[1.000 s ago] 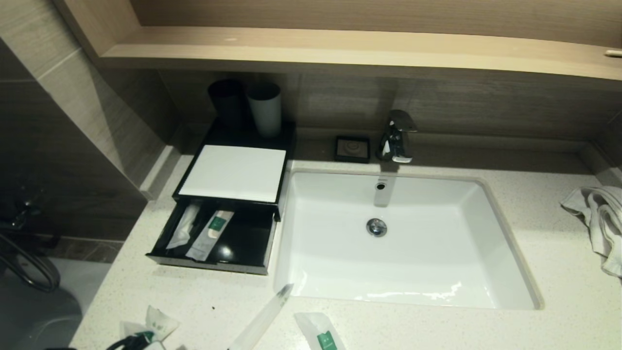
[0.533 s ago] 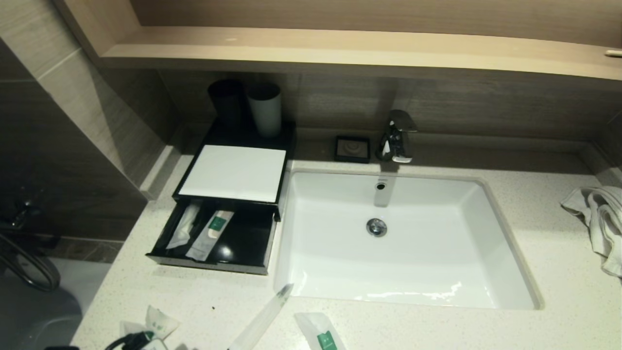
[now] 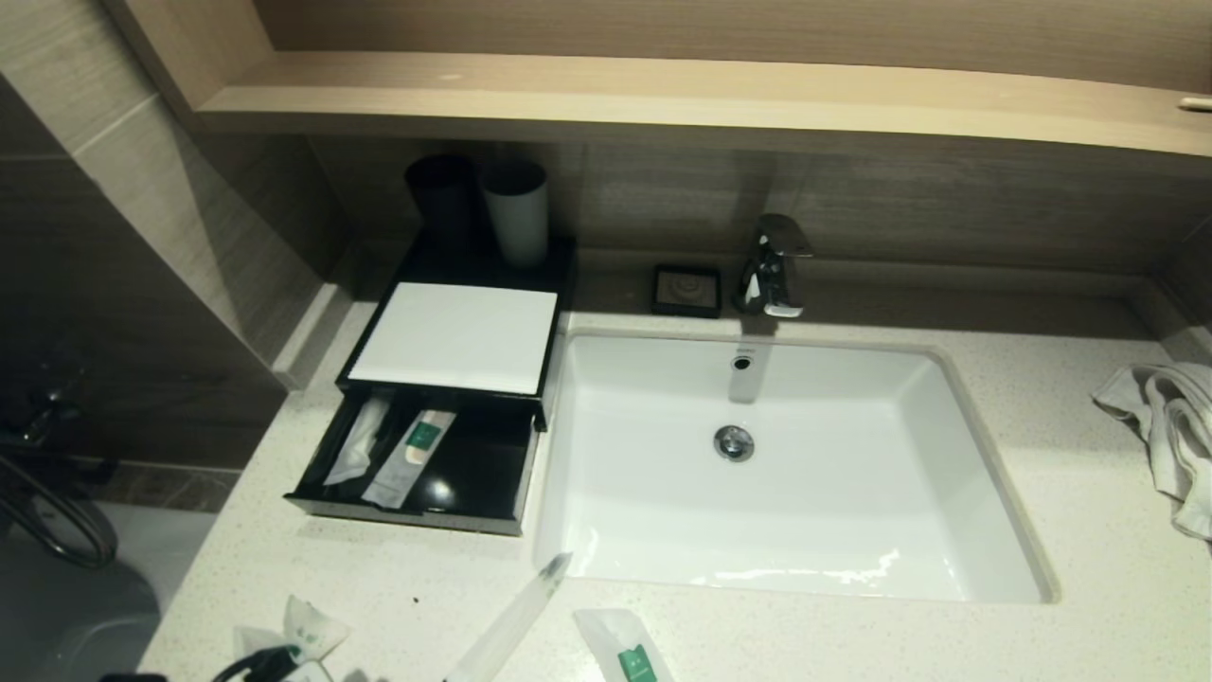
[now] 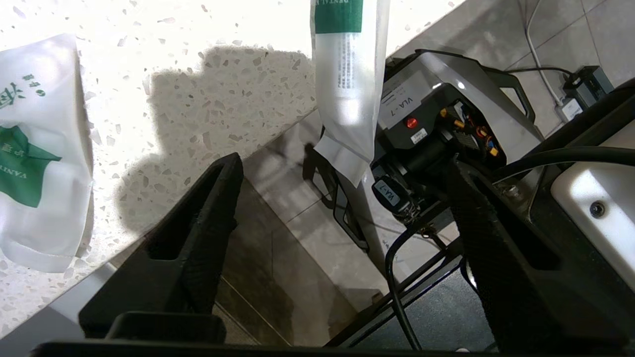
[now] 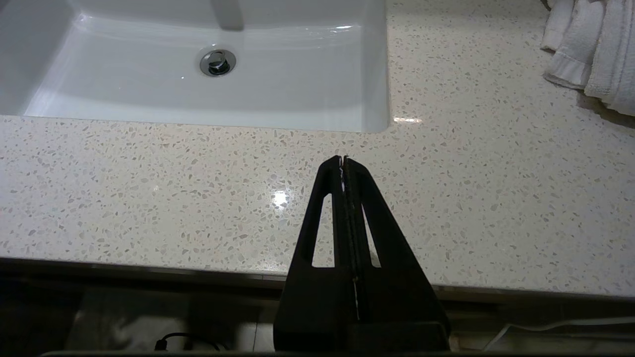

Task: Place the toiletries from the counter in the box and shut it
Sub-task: Pick up the bathroom toiletry

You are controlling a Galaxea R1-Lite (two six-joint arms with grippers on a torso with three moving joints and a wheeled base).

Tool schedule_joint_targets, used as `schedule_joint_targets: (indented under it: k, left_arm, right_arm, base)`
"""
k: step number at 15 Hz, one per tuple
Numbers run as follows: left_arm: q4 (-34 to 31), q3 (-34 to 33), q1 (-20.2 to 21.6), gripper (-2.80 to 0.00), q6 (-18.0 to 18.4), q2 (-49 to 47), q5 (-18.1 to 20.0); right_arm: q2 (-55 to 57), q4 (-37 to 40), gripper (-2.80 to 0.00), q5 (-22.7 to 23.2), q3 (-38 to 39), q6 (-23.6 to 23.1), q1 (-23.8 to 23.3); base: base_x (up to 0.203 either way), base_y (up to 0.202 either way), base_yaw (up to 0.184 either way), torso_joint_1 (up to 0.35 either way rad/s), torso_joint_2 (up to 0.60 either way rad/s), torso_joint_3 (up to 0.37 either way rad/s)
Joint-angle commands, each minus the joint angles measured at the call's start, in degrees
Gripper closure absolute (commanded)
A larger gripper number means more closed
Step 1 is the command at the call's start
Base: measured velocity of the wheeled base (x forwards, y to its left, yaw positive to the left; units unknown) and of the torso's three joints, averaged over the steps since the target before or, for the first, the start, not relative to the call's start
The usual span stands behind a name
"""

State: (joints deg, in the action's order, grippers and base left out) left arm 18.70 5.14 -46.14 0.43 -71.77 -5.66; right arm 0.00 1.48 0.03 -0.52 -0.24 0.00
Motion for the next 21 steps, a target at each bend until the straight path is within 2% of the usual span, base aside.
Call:
schedule_joint_targets:
  k: [1,3,6,21]
  left_arm:
    - [0.20,0.39,0.00,-2.80,0.01,-0.47,-0.06]
    - [0.11,0.60,0.00,-2.80,0.40,-0.74,-0.38]
    - [0.19,1.16,-0.07,-2.80,0.70,-1.26,-3.92]
    - [0.30,3.12,-0.09,-2.80,1.15,-5.14,-3.66]
  right_arm:
    - [0.00,0.02,0.00,0.06,0.00,-0.03,0.00]
    - [0.00,0.02,0.00,0.06,0.00,-0.03,0.00]
    - [0.00,0.02,0.00,0.06,0.00,-0.03,0.00]
    - [0.00,0.02,0.00,0.06,0.00,-0.03,0.00]
  base:
    - [0.000,0.000,0.000,0.000,0.00,0.000]
    - [0.000,0.000,0.000,0.000,0.00,0.000]
    - [0.000,0.000,0.000,0.000,0.00,0.000]
    - [0.000,0.000,0.000,0.000,0.00,0.000]
